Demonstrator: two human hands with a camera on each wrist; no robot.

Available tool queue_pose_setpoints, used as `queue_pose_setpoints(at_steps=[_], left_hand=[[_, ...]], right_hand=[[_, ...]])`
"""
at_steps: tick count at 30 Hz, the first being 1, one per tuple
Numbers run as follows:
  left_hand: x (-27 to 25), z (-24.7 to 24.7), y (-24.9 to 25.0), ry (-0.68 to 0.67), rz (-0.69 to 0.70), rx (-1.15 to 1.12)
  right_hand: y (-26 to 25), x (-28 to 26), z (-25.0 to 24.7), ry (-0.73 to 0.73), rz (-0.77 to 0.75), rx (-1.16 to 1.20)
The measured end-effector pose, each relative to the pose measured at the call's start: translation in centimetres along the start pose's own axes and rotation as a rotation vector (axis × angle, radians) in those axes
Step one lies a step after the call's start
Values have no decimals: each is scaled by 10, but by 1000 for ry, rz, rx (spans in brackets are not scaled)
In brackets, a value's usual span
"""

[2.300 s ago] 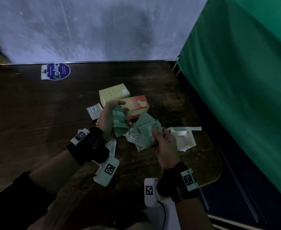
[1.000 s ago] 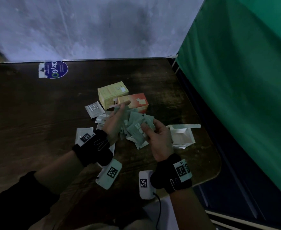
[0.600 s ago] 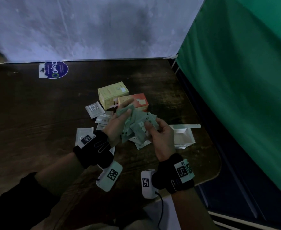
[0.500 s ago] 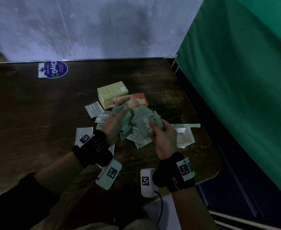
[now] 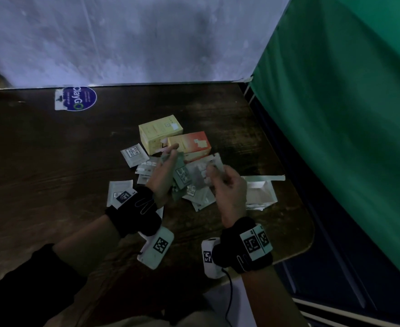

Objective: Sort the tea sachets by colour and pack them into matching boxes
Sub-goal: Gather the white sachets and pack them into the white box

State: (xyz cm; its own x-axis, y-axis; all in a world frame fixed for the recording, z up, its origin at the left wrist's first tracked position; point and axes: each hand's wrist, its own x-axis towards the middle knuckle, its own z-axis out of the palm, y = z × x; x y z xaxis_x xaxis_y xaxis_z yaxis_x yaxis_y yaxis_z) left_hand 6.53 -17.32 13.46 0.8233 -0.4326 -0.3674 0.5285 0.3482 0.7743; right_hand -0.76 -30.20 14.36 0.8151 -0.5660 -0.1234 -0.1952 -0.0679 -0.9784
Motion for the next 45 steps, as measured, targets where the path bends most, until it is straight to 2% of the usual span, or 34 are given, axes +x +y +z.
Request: queue_pose_setpoints(at_steps=[2,3,5,7,10,14,17,19,26,28,31,33,35,37,38,40,41,43,45], left_hand=[[-5,-4,1,-55,-70,66],[-8,-5,0,-93,-103,75],[-11,-6,-3,-156,-152,37],[-10,-7,-5,-150,-181,-29],[-9,-12,-3,-97,-191,-61],[-11,-15,-10,-86,-197,-1],[-13,-11,-16,-119,-237,44],[-17,-5,-19,-161,-253,57],[-21,-2,-25,-224,-457,33],[-16,1,-27,-199,-422,1],[-8,14,-30,-227,-404,-27],[-8,27,-35,-276,-411,68],[-8,40,-46,-332,-407,219],[-4,48,-57,-434,-355,466],[-1,49,-61,-494,-283,643],[9,51,-70,-604,-55,1048],[13,53,-74,-640,112,1254],[25,57,-83,-702,480,1572],[38,60,-87,-746,652,1752]], right_hand=[[-2,2,-4,70,-253,-3],[-1,1,-5,21,-345,-5],[3,-2,-2,-188,-407,-67],[12,-4,1,-368,-445,-295],[22,-2,-2,-446,-652,-680],[15,-7,-5,-496,-627,-808],[12,-7,-1,-584,-465,-761],[13,-4,1,-623,-431,-746],[16,-9,-11,-605,-369,-675],[24,-13,-16,-556,-418,-642],[38,-25,-25,-377,-440,-530],[47,-33,-32,-283,-428,-505],[48,-37,-43,-195,-341,-438],[43,-37,-58,-89,-203,-366],[42,-35,-67,-9,-144,-358],[44,-27,-90,176,-73,-423],[47,-21,-101,239,-58,-478],[56,-8,-119,247,-116,-636],[66,6,-129,178,-268,-826]])
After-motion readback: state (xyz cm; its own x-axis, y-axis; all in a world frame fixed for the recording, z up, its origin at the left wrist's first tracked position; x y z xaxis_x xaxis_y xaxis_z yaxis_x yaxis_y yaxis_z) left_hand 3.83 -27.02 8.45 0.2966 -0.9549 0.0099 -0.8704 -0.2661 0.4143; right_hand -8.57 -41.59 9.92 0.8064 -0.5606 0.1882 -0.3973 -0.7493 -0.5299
